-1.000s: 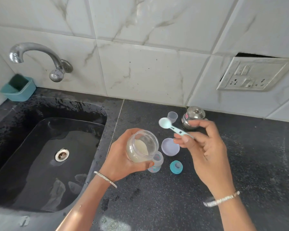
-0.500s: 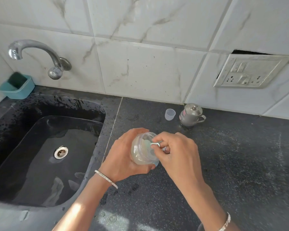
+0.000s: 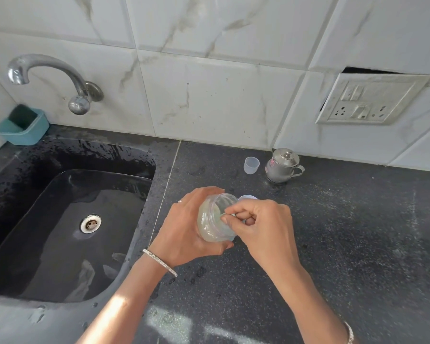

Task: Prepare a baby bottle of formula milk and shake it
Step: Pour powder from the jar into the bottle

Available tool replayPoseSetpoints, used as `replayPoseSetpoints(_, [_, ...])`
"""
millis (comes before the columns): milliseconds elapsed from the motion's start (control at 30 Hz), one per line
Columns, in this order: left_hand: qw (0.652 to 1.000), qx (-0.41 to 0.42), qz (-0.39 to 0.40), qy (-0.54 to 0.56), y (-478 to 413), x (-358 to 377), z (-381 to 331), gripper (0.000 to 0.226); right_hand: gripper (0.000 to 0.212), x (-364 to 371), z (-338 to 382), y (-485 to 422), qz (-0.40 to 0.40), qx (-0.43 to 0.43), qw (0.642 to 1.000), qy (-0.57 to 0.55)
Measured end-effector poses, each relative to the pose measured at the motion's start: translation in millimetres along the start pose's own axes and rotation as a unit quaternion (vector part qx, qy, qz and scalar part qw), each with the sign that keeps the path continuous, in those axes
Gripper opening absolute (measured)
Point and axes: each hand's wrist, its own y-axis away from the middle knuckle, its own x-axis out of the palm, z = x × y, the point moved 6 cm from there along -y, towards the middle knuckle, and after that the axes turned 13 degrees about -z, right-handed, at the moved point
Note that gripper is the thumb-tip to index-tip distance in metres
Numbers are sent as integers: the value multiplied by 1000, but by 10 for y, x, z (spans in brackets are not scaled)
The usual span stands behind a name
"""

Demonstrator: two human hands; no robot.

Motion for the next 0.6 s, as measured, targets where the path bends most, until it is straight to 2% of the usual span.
replayPoseSetpoints(267, [1000, -17, -16, 19, -4, -33, 47, 94, 21, -89, -154, -72, -12, 79, 987, -142])
replayPoseSetpoints(467, [997, -45, -28, 52, -18, -34, 142, 91, 16, -159, -315, -107, -8, 174, 955, -239])
replayPoseSetpoints(600, [997, -47, -32, 60, -47, -27, 191, 90, 14, -182, -386, -114, -6, 203, 937, -284])
